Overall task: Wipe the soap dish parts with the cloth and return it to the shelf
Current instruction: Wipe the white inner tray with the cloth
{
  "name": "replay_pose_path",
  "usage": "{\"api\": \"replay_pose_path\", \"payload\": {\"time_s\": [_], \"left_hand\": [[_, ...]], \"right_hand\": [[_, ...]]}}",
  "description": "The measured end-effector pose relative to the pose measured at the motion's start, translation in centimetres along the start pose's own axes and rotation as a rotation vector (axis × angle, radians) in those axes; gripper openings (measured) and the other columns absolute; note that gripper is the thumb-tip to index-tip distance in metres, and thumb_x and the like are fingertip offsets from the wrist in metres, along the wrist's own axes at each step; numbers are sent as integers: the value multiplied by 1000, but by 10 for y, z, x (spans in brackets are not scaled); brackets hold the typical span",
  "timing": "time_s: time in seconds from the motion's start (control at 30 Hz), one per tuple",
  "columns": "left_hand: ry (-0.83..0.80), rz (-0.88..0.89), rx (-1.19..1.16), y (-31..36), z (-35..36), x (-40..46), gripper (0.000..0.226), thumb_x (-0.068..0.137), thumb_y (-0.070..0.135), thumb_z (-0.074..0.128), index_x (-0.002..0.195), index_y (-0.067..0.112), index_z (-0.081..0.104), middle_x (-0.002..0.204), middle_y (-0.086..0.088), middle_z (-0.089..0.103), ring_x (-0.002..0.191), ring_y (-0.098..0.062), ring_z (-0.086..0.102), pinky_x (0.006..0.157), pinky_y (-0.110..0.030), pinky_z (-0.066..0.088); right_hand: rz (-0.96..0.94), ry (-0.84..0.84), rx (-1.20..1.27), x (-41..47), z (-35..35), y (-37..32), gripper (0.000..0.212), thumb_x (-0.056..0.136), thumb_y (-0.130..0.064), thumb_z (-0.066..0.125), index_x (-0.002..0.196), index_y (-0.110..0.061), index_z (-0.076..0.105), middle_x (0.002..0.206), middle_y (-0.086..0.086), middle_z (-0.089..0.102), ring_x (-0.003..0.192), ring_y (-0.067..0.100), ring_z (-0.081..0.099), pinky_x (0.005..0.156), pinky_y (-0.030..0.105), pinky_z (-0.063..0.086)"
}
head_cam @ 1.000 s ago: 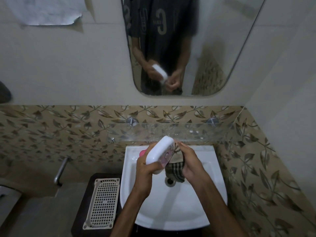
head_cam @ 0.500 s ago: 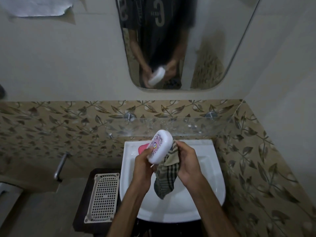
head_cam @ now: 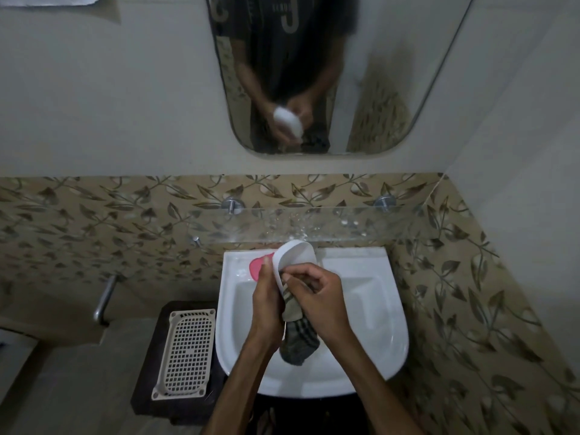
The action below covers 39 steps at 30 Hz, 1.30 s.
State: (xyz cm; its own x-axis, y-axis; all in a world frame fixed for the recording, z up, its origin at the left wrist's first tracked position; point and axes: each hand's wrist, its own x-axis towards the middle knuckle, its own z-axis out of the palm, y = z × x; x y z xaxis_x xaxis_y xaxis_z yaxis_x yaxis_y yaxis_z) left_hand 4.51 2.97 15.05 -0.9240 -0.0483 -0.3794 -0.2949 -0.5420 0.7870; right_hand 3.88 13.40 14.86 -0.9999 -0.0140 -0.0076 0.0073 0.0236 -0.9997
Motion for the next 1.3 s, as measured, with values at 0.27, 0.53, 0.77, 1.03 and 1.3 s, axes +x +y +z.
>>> {"api": "replay_pose_path", "payload": {"time_s": [0.27,0.53,0.77,1.03,1.3], "left_hand": [[31,-52,-44,3,-19,2,62,95,55,56,136,10,69,134,-24,69,126,-39,65,112,-51,48],[151,-138,-92,-22,-42,6,46,88,66,62,111,32,82,112,-10,76,110,-32,67,95,-49,50],[227,-374,-128,-55,-64,4,58,82,62,76,123,21,78,113,-13,78,100,-34,72,86,-49,57],[261,-498,-136,-77,-56,7,82,70,66,82,133,15,71,114,-20,71,100,-41,65,74,-44,56],[331,-500,-222,-85,-56,14,85,62,65,87,130,16,72,119,-18,71,103,-42,64,75,-45,55]], "right_hand": [[-358,-90,-568,-14,-19,28,17,81,-5,80,93,-17,81,96,-7,75,90,8,71,84,25,58],[-144,137,-573,-2,-52,49,20,82,-4,81,88,-23,81,89,-13,76,84,2,70,78,18,56],[628,302,256,19,-102,76,35,83,6,80,116,-3,76,110,18,79,101,30,73,90,37,60],[267,225,-611,27,-127,98,22,80,1,82,92,-18,81,86,-2,78,85,19,75,79,33,61],[385,901,516,96,-138,95,26,93,5,73,89,-19,65,96,5,70,98,22,65,73,27,57]]}}
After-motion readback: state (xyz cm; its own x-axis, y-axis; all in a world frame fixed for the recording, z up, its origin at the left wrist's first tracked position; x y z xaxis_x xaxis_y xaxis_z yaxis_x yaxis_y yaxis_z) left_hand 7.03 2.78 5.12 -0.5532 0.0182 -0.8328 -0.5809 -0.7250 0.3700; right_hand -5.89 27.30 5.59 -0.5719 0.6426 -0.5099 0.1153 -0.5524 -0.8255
